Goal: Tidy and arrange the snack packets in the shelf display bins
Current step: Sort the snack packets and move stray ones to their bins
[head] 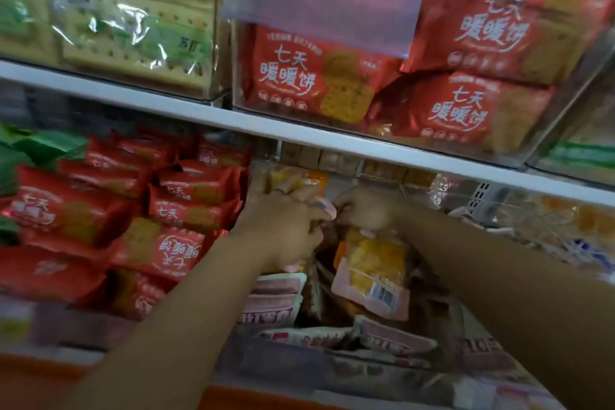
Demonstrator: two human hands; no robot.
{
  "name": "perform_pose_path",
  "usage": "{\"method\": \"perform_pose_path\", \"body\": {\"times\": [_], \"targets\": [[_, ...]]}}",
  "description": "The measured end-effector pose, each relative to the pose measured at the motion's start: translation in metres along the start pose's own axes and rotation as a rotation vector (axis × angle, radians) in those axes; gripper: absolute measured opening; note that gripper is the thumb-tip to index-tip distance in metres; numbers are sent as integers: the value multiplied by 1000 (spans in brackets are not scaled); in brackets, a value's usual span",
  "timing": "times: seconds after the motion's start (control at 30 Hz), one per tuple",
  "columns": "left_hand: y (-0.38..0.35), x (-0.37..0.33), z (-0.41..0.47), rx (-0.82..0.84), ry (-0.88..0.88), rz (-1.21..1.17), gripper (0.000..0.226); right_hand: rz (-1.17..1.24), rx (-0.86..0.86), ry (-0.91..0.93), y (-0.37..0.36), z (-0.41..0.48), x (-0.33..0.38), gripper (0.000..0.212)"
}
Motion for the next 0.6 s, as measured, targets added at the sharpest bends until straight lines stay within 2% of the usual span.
{"method": "perform_pose_path", "body": {"times": [0.07, 0.17, 0.27, 0.33, 0.47, 0.6], "targets": [[0, 2, 0, 18, 5, -21, 40, -41, 65, -26, -7, 10, -2, 5], [0, 2, 0, 13, -1, -12, 41, -92, 180, -52, -18, 19, -6, 4], [1, 3, -1, 16, 5, -12, 42, -97, 218, -76, -21, 21, -12, 13], [1, 3, -1, 15, 6, -10, 42, -27, 211, -102, -21, 19, -14, 10], [0, 3, -2, 6, 10, -8, 41, 66, 76, -85, -16, 19, -15, 17], [2, 2, -2, 9, 8, 0, 41, 183, -188, -41, 1, 8, -18, 25]]}}
Point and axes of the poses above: each hand's wrist, its own z-axis towards the middle knuckle, its own y-axis out of the back of the hand, x = y × z, the point moved 7 cm from there along z, towards the middle knuckle, and after that the axes turned 1 degree about -x, right-handed, at the moved point
